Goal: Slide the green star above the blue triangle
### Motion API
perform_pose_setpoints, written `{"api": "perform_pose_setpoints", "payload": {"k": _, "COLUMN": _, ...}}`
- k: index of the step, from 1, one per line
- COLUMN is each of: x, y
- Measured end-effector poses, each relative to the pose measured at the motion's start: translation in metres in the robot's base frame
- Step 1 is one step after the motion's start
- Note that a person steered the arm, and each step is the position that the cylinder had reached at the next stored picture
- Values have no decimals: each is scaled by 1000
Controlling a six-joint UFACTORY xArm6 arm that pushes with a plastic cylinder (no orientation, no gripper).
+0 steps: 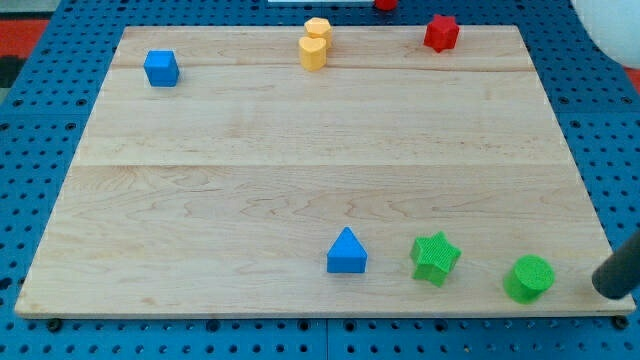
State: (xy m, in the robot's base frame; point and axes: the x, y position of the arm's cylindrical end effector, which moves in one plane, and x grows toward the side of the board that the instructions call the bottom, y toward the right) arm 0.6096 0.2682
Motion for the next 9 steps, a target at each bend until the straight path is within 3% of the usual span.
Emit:
{"api": "perform_pose_setpoints", "payload": {"k": 1, "x": 8, "y": -62}}
{"api": "perform_pose_setpoints", "payload": {"k": 2, "x": -12, "y": -143}}
{"api": "perform_pose_setpoints", "payload": {"k": 3, "x": 0, "y": -173}}
{"api": "perform_pose_setpoints", "payload": {"k": 7, "x": 9, "y": -195}}
{"api": "perform_pose_setpoints", "payload": {"k": 8, "x": 7, "y": -183}}
{"api": "perform_pose_setpoints", "payload": {"k": 9, "x": 5, "y": -132}}
